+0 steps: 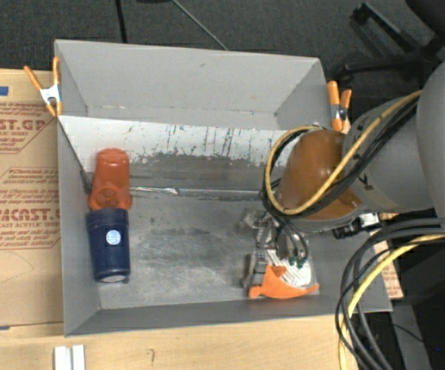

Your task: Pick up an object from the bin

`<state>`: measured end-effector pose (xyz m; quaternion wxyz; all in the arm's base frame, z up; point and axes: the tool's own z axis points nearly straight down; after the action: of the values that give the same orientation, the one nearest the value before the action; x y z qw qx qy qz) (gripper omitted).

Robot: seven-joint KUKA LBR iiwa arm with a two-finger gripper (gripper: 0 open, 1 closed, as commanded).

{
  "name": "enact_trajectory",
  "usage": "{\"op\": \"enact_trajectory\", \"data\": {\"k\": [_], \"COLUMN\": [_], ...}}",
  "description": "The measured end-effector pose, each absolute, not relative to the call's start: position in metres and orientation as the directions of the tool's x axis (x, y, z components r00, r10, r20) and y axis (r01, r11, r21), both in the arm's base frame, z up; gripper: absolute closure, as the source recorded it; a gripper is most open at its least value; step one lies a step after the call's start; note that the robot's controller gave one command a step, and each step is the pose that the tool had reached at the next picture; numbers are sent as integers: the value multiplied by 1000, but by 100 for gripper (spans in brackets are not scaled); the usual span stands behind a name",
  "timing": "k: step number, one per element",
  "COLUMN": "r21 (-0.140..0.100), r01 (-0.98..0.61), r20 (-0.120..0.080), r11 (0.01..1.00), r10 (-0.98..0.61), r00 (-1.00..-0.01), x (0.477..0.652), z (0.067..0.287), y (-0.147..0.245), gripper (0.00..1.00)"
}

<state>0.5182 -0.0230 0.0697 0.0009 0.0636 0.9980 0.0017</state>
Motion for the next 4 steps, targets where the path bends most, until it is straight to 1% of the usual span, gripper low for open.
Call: {"op": "enact_trajectory", "data": {"k": [1,2,3,4], "r21": [-1,1,2,2], "r01": [-138,-319,-319,-320], "r20": [1,-1,-1,-2], "r11": [990,948,948,948], "r10": [-138,-319,-319,-320], "r00": [-990,-948,-948,-948], "x": [508,515,515,515], "z": [80,69,69,69], "y": [-59,-80,-80,-79], "gripper": [0,100,0,100]}}
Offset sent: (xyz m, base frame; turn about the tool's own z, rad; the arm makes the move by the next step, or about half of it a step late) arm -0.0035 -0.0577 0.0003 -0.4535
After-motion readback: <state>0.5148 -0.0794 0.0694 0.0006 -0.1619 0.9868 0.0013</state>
